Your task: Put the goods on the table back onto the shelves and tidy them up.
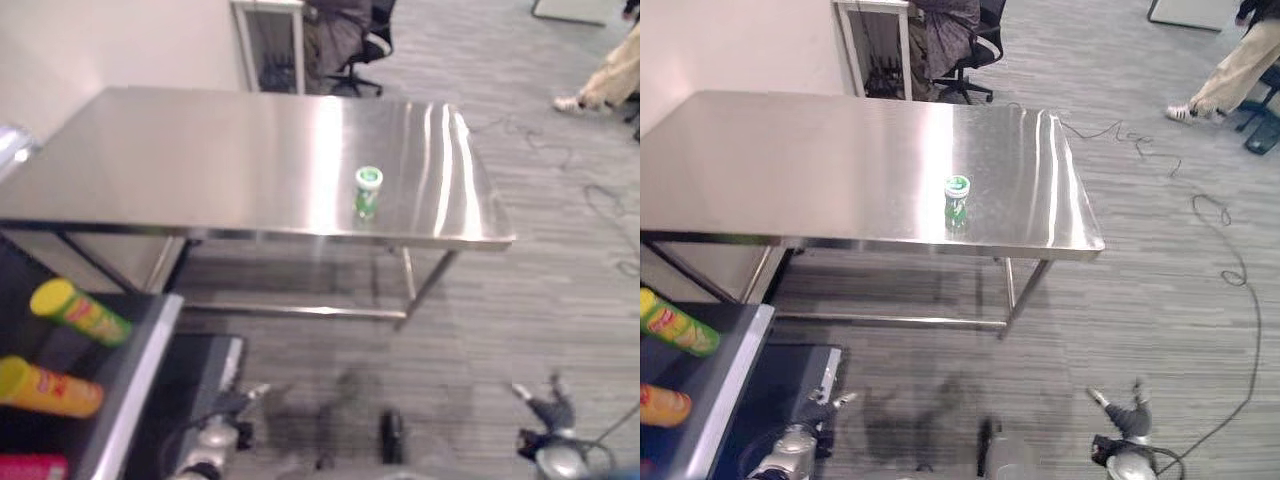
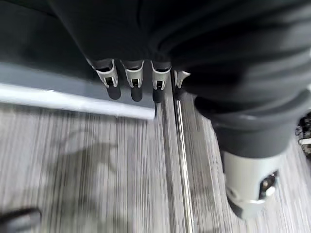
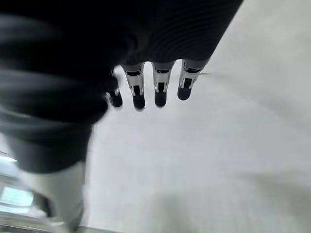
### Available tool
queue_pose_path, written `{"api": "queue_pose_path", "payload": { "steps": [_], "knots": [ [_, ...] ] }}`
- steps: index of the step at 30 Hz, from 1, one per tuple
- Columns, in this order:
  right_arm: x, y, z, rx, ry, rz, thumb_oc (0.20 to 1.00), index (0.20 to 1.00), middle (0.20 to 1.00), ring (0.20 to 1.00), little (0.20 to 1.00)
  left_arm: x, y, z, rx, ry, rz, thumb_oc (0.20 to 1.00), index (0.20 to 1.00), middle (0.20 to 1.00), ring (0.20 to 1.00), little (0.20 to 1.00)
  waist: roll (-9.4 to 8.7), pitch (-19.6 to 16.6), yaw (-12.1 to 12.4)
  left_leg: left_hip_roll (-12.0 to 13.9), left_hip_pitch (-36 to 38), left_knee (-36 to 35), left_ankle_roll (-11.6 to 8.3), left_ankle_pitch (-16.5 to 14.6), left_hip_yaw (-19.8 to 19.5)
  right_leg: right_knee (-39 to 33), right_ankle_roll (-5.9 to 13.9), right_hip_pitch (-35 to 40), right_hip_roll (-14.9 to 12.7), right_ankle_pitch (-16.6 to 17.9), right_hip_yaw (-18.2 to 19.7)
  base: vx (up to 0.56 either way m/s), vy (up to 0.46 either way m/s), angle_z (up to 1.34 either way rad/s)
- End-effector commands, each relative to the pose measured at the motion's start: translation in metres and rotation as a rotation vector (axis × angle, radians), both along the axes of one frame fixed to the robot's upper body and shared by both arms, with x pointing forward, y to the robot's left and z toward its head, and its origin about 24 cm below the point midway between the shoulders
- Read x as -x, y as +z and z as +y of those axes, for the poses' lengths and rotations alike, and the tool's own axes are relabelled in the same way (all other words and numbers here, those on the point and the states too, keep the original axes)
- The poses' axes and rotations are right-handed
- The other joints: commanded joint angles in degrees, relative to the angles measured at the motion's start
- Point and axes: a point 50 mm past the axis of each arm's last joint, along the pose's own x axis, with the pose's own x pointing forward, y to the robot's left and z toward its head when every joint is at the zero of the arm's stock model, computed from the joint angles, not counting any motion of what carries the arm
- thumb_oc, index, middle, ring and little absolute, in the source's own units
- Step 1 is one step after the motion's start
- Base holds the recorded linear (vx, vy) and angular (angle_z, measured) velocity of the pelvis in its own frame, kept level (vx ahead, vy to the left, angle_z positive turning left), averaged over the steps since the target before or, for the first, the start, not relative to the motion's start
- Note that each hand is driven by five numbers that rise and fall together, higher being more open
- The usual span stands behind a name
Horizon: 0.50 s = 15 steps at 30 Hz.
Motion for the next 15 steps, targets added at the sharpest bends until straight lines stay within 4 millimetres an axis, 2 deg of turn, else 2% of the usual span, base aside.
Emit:
{"api": "queue_pose_path", "payload": {
  "steps": [1, 2, 3, 5, 6, 7, 8, 9, 10, 11, 12, 13, 14, 15],
  "knots": [
    [0.000, 0.042, -0.033, 0.267, -0.051, -0.101, 1.000, 1.000, 1.000, 1.000, 1.000, 0.019, -0.002, 0.011, -0.036, -0.046, 0.032, 1.000, 1.000, 1.000, 1.000, 1.000, -1.37, 0.5, -1.4, 2.2, -0.4, 0.1, -4.86, 0.2, 4.2, -4.9, 2.73, 4.4, -0.1, 9.0, 2.1, 0.48, 0.026, 0.61],
    [-0.014, 0.108, -0.038, 0.491, -0.114, -0.375, 1.000, 1.000, 1.000, 1.000, 1.000, 0.044, -0.012, -0.001, 0.001, -0.093, 0.125, 1.000, 1.000, 1.000, 1.000, 1.000, -0.47, -0.8, -2.7, 1.7, 2.1, -0.2, -4.60, -1.9, 2.6, -6.2, 3.02, 4.2, 1.3, 10.3, 5.2, 0.34, 0.015, 0.38],
    [-0.013, 0.109, -0.038, 0.495, -0.117, -0.374, 1.000, 1.000, 1.000, 1.000, 1.000, 0.043, -0.012, -0.002, 0.002, -0.095, 0.124, 1.000, 1.000, 1.000, 1.000, 1.000, -0.33, -0.8, -2.7, 1.7, 2.0, -0.2, -4.57, -1.9, 2.5, -6.4, 3.05, 4.3, 1.3, 10.4, 5.1, 0.47, 0.020, 0.24],
    [-0.027, 0.143, -0.023, 0.625, -0.103, -0.524, 1.000, 1.000, 1.000, 1.000, 1.000, 0.048, -0.015, -0.009, 0.011, -0.137, 0.163, 1.000, 1.000, 1.000, 1.000, 1.000, -0.04, -1.7, -2.0, 1.7, 3.7, -0.2, -4.52, -3.3, 1.4, -6.4, 2.28, 5.6, 1.6, 8.8, 4.9, 0.36, -0.032, 0.13],
    [-0.054, 0.180, 0.011, 0.680, 0.069, -0.728, 1.000, 1.000, 1.000, 1.000, 1.000, 0.040, -0.014, -0.012, 0.004, -0.126, 0.145, 1.000, 1.000, 1.000, 1.000, 1.000, 0.71, -2.6, -0.3, 3.1, 4.1, 3.1, -5.24, -3.0, 0.5, -4.3, 0.70, 6.3, 2.6, 6.5, 3.2, 0.44, -0.069, 0.49],
    [-0.065, 0.193, 0.023, 0.678, 0.152, -0.800, 1.000, 1.000, 1.000, 1.000, 1.000, 0.034, -0.013, -0.013, 0.000, -0.130, 0.124, 1.000, 1.000, 1.000, 1.000, 1.000, 0.79, -2.7, 0.1, 3.4, 2.9, 7.5, -5.74, -2.9, 0.1, -4.3, 0.23, 7.2, 2.8, 5.8, 2.5, 0.43, -0.098, 0.77],
    [-0.072, 0.216, 0.045, 0.704, 0.301, -0.905, 1.000, 1.000, 1.000, 1.000, 1.000, 0.021, -0.009, -0.013, -0.018, -0.150, 0.084, 1.000, 1.000, 1.000, 1.000, 1.000, -0.30, -2.2, 1.5, 3.2, -0.6, 15.2, -7.71, -1.7, 1.1, -4.7, -0.60, 9.1, 2.2, 5.1, 1.1, 0.12, -0.077, 0.74],
    [-0.075, 0.226, 0.055, 0.689, 0.377, -0.969, 1.000, 1.000, 1.000, 1.000, 1.000, 0.012, -0.006, -0.013, -0.034, -0.166, 0.057, 1.000, 1.000, 1.000, 1.000, 1.000, -1.69, -1.5, 2.3, 4.0, -4.3, 20.3, -8.65, -0.5, 2.4, -5.0, -1.06, 10.0, 1.1, 4.7, -0.1, 0.09, -0.065, 0.66],
    [-0.075, 0.233, 0.059, 0.680, 0.415, -1.010, 1.000, 1.000, 1.000, 1.000, 1.000, 0.005, -0.004, -0.015, -0.042, -0.194, 0.035, 1.000, 1.000, 1.000, 1.000, 1.000, -2.56, -1.5, 2.6, 7.4, -6.2, 19.5, -8.69, -1.7, 5.5, -5.2, -0.77, 11.0, -0.1, 3.2, -2.1, 0.02, -0.028, 1.08],
    [-0.079, 0.239, 0.064, 0.642, 0.461, -1.047, 1.000, 1.000, 1.000, 1.000, 1.000, -0.002, -0.003, -0.021, -0.051, -0.282, 0.032, 1.000, 1.000, 1.000, 1.000, 1.000, -4.09, -2.0, 3.0, 12.6, -6.7, 15.1, -7.81, -1.2, 14.0, -5.7, -0.47, 12.1, -2.5, 2.8, -5.4, 0.05, 0.004, 1.38],
    [-0.080, 0.239, 0.064, 0.641, 0.461, -1.047, 1.000, 1.000, 1.000, 1.000, 1.000, -0.003, -0.002, -0.021, -0.051, -0.282, 0.032, 1.000, 1.000, 1.000, 1.000, 1.000, -4.12, -1.9, 3.1, 12.6, -6.3, 14.5, -7.82, -1.0, 14.2, -5.8, -0.49, 12.1, -2.4, 2.9, -5.2, 0.01, -0.008, 1.81],
    [-0.081, 0.236, 0.067, 0.585, 0.505, -1.038, 1.000, 1.000, 1.000, 1.000, 1.000, -0.001, -0.002, -0.018, -0.071, -0.305, 0.038, 1.000, 1.000, 1.000, 1.000, 1.000, -4.30, -2.0, 3.8, 13.4, -6.8, 13.2, -8.49, 1.2, 15.0, -6.1, -0.41, 12.4, -2.4, 2.7, -5.6, 0.00, -0.006, 1.30],
    [-0.081, 0.236, 0.067, 0.585, 0.505, -1.038, 1.000, 1.000, 1.000, 1.000, 1.000, -0.001, -0.002, -0.018, -0.071, -0.305, 0.038, 1.000, 1.000, 1.000, 1.000, 1.000, -4.31, -2.0, 3.8, 13.4, -6.8, 13.1, -8.49, 1.3, 15.0, -6.1, -0.41, 12.4, -2.4, 2.7, -5.6, 0.08, 0.076, 0.69],
    [-0.078, 0.232, 0.075, 0.524, 0.664, -0.982, 1.000, 1.000, 1.000, 1.000, 1.000, 0.008, -0.004, -0.011, -0.077, -0.281, 0.064, 1.000, 1.000, 1.000, 1.000, 1.000, -4.14, -3.7, 4.0, 13.3, -4.9, 6.9, -9.53, 1.7, 15.2, -6.8, 0.37, 13.3, -3.1, 2.9, -6.4, 0.08, 0.083, -0.08]
  ]
}}
